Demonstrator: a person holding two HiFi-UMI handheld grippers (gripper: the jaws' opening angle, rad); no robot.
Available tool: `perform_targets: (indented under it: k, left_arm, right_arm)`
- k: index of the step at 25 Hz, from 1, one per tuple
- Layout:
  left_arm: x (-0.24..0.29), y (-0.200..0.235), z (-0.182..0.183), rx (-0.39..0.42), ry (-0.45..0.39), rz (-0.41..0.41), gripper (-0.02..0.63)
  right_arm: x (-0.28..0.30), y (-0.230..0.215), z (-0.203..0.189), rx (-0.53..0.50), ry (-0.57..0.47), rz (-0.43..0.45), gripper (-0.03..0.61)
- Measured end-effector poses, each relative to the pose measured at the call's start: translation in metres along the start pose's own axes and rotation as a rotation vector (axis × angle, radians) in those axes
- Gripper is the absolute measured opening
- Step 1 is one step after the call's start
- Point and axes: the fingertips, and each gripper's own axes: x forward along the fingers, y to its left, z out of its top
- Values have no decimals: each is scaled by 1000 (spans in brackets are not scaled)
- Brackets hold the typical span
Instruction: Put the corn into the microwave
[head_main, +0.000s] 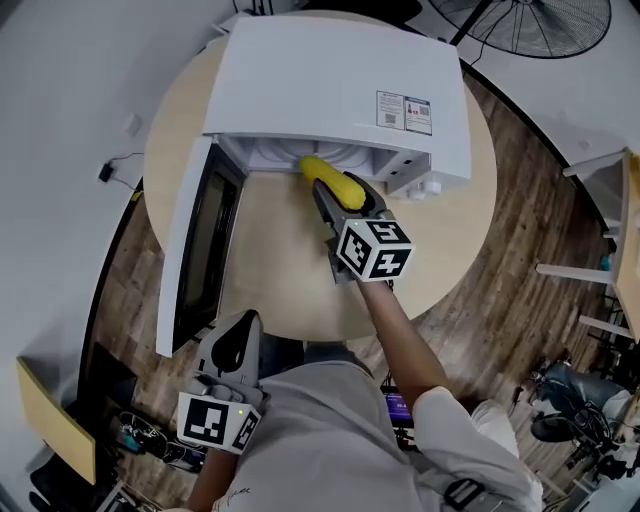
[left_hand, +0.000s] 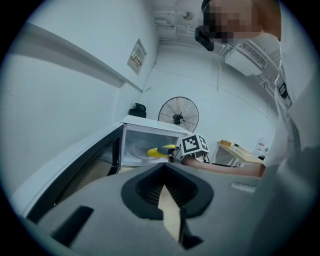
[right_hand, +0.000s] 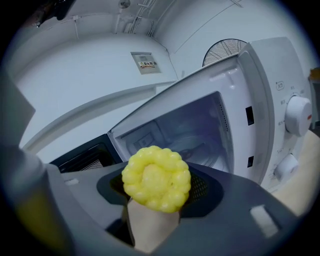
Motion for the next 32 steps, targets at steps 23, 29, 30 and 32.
perform_targets:
  k: [23, 29, 30, 32]
  left_arm:
    - [1, 22, -6, -11, 35, 16, -3]
    - [-2, 26, -7, -33, 31, 29, -3]
    - [-2, 27, -8, -38, 33, 30, -3]
    - [-3, 27, -10, -42, 37, 28, -3]
  right_arm:
    - [62, -34, 6, -61, -82, -184, 259]
    - [73, -37, 4, -82, -83, -222, 259]
    - [75, -38, 4, -83, -84, -226, 259]
    - [79, -39, 4, -78, -90, -234, 259]
